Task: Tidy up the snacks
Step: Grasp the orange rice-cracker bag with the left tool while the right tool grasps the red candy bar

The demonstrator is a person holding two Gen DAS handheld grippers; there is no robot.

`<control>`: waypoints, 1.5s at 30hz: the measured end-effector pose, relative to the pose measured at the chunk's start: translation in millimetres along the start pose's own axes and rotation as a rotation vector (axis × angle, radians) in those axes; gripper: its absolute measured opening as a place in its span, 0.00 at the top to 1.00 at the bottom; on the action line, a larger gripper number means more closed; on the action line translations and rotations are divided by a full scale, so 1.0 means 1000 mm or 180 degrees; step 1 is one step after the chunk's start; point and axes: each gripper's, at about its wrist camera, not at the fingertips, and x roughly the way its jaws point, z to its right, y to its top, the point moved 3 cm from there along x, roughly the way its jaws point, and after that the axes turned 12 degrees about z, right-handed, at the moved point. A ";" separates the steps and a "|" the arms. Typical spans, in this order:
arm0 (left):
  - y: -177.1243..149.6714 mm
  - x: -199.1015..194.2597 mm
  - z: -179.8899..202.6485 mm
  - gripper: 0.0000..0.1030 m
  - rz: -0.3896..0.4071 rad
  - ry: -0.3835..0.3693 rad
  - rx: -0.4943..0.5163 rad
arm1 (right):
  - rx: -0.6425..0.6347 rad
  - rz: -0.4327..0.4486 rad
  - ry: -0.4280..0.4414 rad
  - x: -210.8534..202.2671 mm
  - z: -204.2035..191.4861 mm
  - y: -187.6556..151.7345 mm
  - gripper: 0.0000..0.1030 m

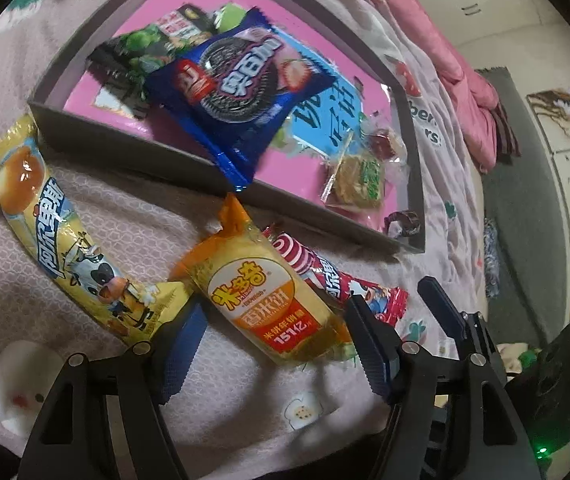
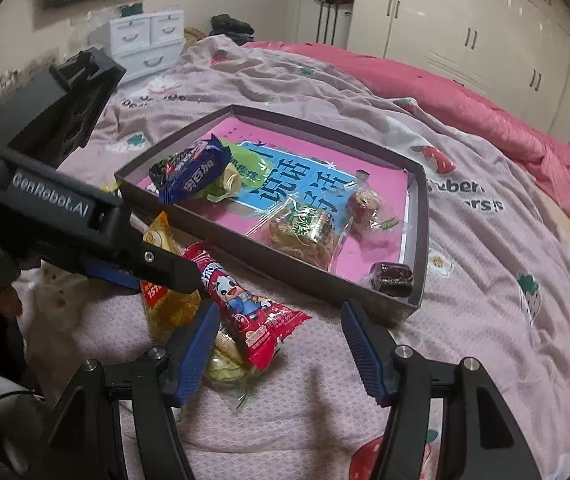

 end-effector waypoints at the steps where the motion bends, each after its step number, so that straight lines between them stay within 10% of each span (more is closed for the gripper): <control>1: 0.000 0.001 -0.001 0.34 -0.0006 -0.0003 -0.0019 | -0.0066 -0.0007 0.0005 0.002 -0.002 0.001 0.39; 18: 0.007 -0.001 -0.015 0.47 -0.0118 -0.0085 -0.0071 | -0.0371 -0.0190 0.0638 0.039 -0.012 0.006 0.39; 33: 0.006 0.000 -0.021 0.49 -0.0169 -0.0081 -0.0141 | -0.0765 -0.0269 0.0859 0.052 -0.040 0.005 0.80; 45: 0.002 -0.001 -0.007 0.54 -0.0029 -0.0064 0.0100 | 0.0146 -0.0265 0.0801 0.024 -0.008 -0.003 0.82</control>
